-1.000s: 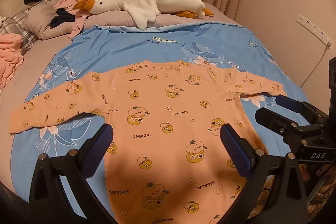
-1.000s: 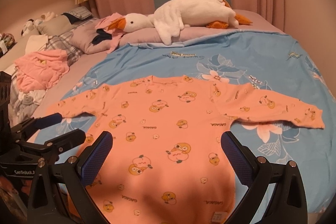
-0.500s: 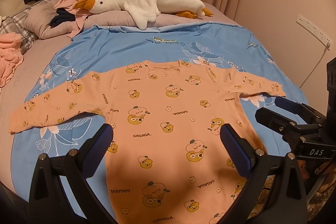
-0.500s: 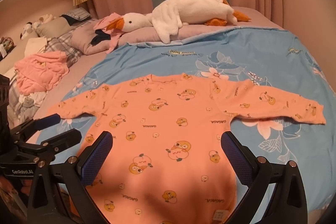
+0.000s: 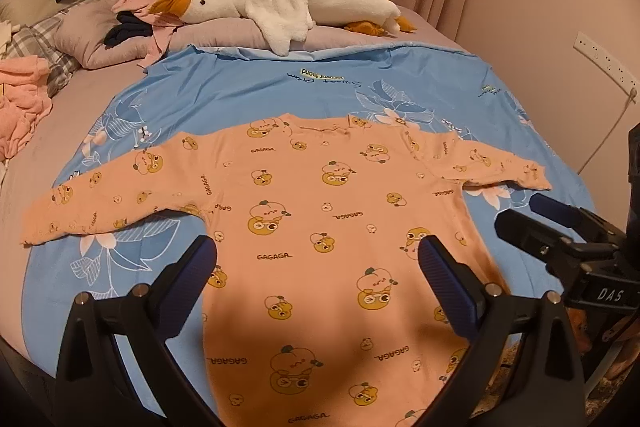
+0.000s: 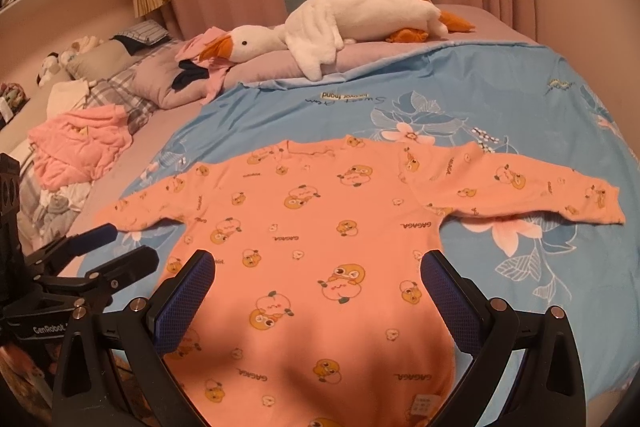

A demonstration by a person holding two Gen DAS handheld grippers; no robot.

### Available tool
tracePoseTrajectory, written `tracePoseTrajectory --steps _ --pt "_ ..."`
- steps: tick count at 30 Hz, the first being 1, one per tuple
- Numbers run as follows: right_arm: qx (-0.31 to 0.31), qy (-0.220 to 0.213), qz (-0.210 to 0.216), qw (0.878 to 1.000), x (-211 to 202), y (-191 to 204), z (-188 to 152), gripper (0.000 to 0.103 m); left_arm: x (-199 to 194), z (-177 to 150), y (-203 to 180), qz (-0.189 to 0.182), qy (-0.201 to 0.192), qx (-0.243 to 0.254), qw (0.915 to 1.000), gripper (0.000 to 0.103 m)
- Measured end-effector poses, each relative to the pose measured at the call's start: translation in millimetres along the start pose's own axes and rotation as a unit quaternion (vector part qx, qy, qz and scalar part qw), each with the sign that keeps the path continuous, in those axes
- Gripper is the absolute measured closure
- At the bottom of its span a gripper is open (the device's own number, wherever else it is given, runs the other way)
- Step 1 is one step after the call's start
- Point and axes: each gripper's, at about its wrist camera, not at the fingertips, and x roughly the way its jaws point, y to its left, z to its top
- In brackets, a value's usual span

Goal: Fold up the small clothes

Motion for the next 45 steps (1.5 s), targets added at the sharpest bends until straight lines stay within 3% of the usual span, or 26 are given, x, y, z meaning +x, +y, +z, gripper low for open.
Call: tracePoseTrajectory --steps 45 --pt "-0.012 -0.038 0.013 0.999 -7 9 19 0.001 -6 5 9 -0.017 -0.006 -0.028 0.9994 0.006"
